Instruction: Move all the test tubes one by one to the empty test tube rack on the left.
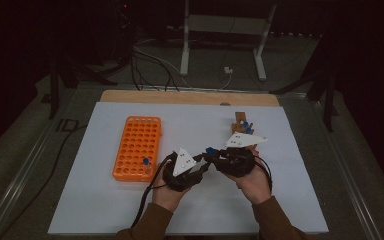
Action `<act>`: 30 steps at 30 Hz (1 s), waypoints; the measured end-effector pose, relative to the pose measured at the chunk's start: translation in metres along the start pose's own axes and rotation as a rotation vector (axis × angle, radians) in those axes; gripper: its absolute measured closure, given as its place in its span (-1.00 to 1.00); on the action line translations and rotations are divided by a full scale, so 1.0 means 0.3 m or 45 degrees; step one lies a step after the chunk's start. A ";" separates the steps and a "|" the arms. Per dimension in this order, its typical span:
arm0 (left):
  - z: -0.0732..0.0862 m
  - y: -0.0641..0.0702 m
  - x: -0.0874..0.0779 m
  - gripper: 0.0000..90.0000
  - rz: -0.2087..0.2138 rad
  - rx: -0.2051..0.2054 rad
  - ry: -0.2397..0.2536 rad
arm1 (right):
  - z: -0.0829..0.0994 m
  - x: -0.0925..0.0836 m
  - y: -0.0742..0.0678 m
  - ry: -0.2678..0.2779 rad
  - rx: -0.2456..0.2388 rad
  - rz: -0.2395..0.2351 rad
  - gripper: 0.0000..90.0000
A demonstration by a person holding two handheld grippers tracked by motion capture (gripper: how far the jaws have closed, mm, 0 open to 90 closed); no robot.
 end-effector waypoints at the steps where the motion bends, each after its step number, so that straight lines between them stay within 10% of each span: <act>1: 0.000 -0.001 0.001 0.55 0.000 0.001 -0.001 | 0.000 0.000 -0.001 0.000 0.000 -0.002 0.71; 10: 0.004 0.007 0.004 0.71 -0.010 0.036 -0.013 | 0.003 0.004 -0.002 -0.008 0.003 -0.014 0.70; 18: 0.020 -0.023 0.002 0.71 -0.032 -0.001 -0.041 | 0.002 -0.010 0.029 0.016 0.088 0.011 -0.21; 30: 0.026 -0.049 -0.055 0.71 -0.004 -0.048 -0.008 | 0.013 -0.049 0.084 0.054 0.106 0.123 -0.81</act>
Point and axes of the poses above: each handheld gripper's, and its own axes: x roughly forward along the jaws, z roughly out of its underside, y roughly to its right, the point moved 6 cm from there along x, roughly forward along the jaws, and after that the axes turned 1 degree about x, right-handed, at the moved point
